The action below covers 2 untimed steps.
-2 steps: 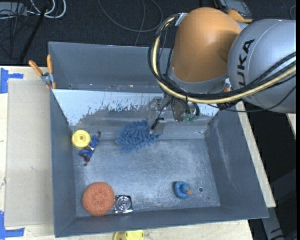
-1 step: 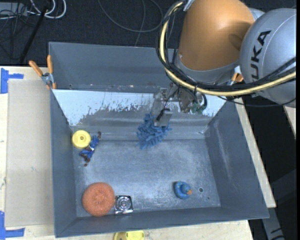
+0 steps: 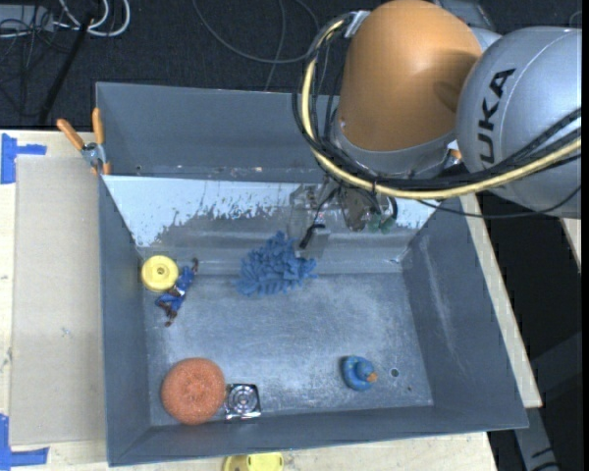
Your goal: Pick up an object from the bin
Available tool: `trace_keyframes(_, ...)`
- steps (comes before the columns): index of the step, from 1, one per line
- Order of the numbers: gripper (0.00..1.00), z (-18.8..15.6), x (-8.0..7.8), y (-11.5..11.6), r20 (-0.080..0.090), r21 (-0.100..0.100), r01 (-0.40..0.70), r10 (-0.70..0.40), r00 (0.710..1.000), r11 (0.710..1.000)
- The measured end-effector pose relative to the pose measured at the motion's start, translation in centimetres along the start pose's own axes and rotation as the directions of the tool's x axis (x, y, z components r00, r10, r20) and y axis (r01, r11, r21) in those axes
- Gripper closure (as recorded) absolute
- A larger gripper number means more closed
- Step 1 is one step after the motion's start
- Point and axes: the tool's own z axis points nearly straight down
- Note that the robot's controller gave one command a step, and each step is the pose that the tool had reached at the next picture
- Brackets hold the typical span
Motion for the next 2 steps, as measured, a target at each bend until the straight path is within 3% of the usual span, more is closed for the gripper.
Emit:
trace_keyframes(1, 1.00, 4.0, 4.0, 0.2, -0.005, -0.002, 0.251, -0.251, 0.968, 0.968)
trace_keyframes(2, 1.00, 5.5, 4.7, 0.1, -0.007, -0.003, 0.290, -0.290, 0.957, 0.957)
